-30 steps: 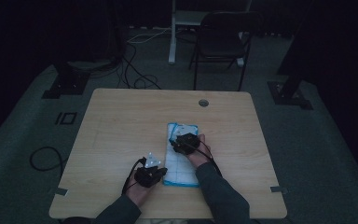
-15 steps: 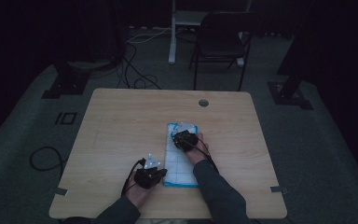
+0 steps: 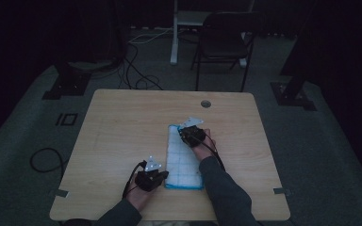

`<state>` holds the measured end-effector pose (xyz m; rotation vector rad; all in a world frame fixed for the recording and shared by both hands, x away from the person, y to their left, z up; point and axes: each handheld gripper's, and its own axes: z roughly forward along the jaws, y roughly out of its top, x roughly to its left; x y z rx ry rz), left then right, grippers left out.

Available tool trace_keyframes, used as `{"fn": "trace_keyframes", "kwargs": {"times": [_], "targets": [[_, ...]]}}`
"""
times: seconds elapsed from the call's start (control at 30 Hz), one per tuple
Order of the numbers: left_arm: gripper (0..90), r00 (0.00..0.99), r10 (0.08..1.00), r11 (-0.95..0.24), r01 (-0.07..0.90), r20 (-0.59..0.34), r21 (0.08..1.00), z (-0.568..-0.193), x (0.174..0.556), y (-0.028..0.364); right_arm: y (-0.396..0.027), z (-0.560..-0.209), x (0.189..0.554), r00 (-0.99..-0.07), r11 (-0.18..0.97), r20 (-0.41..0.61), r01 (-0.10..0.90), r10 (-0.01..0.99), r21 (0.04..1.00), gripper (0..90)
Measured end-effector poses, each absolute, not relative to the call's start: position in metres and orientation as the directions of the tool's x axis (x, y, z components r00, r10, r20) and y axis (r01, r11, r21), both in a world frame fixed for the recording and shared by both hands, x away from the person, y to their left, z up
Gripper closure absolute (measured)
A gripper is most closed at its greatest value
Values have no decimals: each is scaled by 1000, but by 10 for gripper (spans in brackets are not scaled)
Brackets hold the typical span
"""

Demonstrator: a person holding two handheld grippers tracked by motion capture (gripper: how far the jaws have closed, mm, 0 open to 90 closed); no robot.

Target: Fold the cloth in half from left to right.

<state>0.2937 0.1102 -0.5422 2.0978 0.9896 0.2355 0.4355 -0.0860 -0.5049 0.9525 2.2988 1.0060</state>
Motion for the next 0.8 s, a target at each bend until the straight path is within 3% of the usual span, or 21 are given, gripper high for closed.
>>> {"fn": "trace_keyframes", "kwargs": {"times": [0.53,0.8], "targets": [[900,680,716,-384,571,-157,725,-543,291,113,-127,-498,456,-580,373,-33,479,814,795,851],[900,679,717,-381,574,-160,725,-543,290,113,-137,-505,463,-557,366,-25,510,830,779,847]]}}
